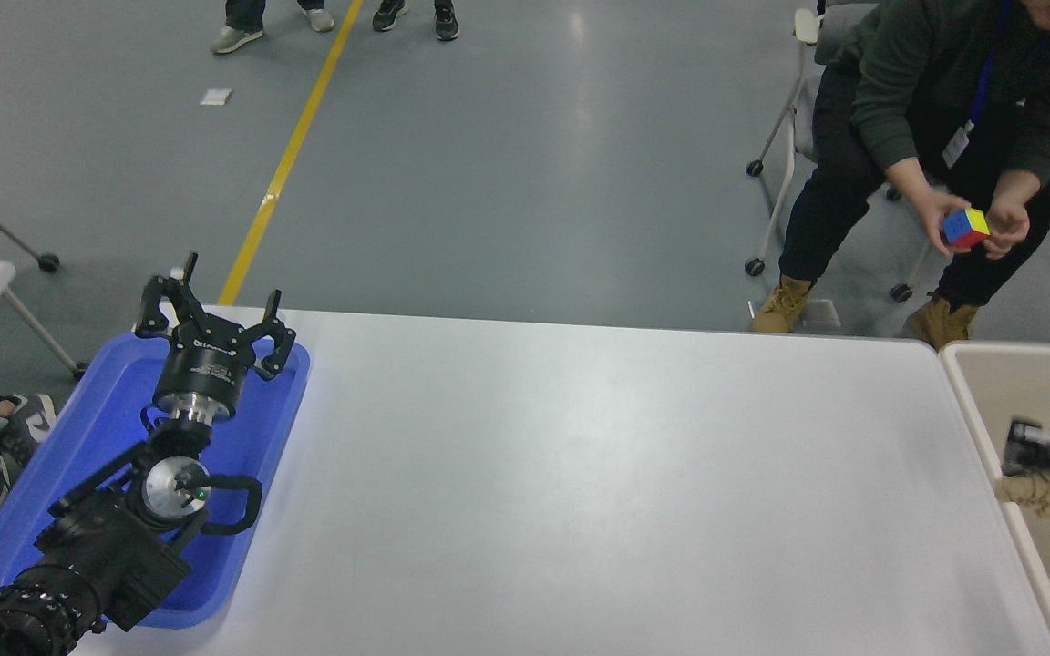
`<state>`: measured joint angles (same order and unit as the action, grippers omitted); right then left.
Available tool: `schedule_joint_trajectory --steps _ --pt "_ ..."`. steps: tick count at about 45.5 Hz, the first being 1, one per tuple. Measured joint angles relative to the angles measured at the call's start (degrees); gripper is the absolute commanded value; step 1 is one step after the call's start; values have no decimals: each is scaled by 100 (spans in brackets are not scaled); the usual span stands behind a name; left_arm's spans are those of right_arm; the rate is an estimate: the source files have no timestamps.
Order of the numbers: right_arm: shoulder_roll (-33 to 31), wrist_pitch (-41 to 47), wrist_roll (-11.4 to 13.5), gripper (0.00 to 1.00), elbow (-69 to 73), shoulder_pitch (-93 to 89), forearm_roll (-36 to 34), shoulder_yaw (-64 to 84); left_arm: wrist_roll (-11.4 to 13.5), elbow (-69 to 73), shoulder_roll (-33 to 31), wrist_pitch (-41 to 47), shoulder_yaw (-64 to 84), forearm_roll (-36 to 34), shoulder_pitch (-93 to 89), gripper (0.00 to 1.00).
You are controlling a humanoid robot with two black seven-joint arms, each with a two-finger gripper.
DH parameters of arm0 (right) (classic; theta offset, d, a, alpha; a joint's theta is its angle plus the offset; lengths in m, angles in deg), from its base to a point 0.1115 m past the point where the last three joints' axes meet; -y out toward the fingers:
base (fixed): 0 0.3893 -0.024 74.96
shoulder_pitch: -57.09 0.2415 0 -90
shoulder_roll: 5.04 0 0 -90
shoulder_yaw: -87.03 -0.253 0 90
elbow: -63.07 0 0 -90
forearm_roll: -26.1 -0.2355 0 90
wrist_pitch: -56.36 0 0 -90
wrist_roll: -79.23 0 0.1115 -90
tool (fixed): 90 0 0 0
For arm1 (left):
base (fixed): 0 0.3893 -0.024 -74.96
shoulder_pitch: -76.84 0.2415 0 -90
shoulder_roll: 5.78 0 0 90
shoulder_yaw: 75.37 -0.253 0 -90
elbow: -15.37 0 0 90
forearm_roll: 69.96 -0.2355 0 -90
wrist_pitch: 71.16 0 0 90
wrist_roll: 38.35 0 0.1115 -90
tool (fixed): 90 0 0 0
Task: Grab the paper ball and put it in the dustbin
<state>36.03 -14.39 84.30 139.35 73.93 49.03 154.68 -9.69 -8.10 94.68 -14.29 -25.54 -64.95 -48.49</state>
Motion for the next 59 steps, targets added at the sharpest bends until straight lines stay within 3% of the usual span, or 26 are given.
schedule_joint_trajectory --steps 14,32,49,59 --pt "609 843 3 0 195 1917 -29 809 0 0 0 1 0 0 3 100" --pt "1101 1122 3 0 170 2480 -242 996 0 0 0 5 0 2 8 100" --pt "924 978 5 0 -1184 1392 -446 890 0 0 0 5 0 4 9 100" --pt "775 611 5 0 -2644 -97 -1178 806 0 0 1 5 0 4 9 100"
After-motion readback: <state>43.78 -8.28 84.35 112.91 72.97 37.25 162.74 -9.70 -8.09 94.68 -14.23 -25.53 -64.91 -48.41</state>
